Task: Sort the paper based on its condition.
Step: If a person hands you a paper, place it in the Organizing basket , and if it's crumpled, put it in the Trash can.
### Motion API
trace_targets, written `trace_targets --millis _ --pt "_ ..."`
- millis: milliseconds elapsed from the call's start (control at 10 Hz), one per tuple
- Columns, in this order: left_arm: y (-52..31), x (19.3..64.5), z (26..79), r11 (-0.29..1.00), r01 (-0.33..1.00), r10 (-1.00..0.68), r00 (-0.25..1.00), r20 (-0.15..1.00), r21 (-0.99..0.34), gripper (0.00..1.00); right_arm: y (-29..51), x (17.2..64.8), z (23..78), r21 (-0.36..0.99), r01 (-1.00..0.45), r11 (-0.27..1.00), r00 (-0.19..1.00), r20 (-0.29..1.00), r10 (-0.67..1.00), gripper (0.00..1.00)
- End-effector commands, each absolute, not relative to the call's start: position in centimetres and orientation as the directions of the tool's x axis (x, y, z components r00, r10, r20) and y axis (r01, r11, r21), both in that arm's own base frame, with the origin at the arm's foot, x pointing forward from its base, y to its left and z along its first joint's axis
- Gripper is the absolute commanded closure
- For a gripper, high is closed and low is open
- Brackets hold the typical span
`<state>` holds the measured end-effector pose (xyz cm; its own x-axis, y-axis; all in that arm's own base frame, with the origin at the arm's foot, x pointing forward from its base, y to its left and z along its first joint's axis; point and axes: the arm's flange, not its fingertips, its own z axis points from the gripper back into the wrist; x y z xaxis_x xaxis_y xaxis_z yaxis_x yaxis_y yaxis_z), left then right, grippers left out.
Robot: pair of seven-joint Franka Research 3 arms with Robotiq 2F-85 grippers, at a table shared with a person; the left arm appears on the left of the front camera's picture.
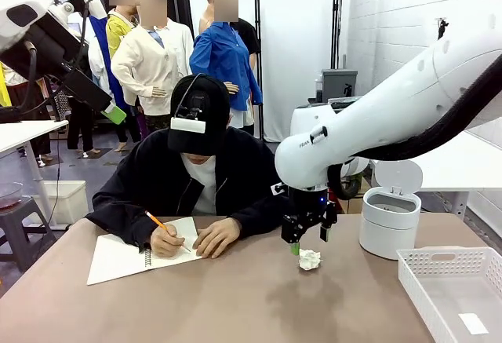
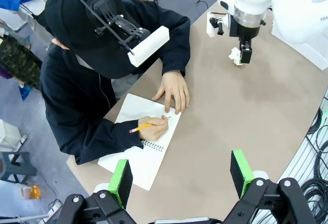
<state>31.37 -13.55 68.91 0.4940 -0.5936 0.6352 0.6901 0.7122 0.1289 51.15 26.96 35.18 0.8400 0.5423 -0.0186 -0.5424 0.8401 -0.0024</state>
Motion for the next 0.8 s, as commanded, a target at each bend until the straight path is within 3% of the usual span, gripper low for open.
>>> trace_targets --millis 0,700 --pt "-13.5 31.3 68.9 0.713 0.689 -0.594 0.497 0.633 0.128 0.00 26.9 52.0 34.1 -0.063 -0.496 0.866 0.868 0.001 0.497 0.00" --pt "-13.5 31.3 68.9 0.713 0.689 -0.594 0.497 0.633 0.128 0.00 27.0 53.3 29.4 0.000 -0.443 0.897 0.895 -0.057 0.442 0.00"
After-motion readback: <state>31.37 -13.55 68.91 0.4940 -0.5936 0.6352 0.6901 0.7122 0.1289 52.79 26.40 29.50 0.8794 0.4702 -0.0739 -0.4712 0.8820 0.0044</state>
